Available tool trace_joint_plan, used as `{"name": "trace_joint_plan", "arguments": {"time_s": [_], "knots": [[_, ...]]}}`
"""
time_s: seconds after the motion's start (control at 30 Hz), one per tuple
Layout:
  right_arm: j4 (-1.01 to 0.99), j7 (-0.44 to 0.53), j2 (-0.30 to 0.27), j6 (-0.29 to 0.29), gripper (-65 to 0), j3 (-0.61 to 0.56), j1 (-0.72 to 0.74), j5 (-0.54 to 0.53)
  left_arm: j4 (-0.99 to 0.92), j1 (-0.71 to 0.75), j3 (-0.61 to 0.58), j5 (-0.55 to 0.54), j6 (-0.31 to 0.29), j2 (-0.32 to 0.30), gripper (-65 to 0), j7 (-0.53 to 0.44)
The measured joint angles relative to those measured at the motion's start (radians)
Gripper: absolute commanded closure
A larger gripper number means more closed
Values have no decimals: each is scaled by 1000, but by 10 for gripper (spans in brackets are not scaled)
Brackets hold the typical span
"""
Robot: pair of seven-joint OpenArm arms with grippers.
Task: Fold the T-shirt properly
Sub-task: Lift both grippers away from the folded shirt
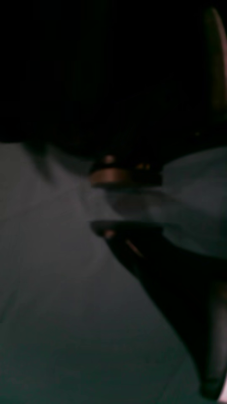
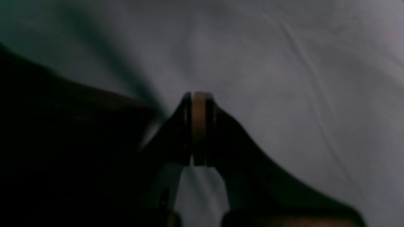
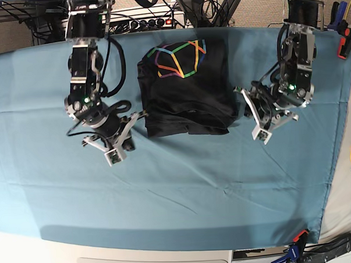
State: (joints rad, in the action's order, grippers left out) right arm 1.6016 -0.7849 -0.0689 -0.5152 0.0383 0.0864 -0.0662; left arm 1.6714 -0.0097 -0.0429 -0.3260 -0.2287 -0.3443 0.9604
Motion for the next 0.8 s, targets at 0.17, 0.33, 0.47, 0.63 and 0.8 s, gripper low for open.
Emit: {"name": "trace_joint_plan", "arguments": {"time_s": [0.17,0.33,0.47,0.63,0.8], "knots": [[-104,-5,-86,83,0,0,42,40,0,12,5,14,0,1,-138,-2],[-39,-87,-173,101,0,69,26,-24,25,15,92,-18,32,3,0,57],[58,-122,-199,95,0,213,-53,-151,64,45,186,-78,30,1,0,64],[149,-204,-199,27,0,415,-196,-421,112,195,280,-200,23,4,0,95],[236,-295,-143,-150,0,465,-300,-818,257,308,333,-362,-44,6,0,81]]}}
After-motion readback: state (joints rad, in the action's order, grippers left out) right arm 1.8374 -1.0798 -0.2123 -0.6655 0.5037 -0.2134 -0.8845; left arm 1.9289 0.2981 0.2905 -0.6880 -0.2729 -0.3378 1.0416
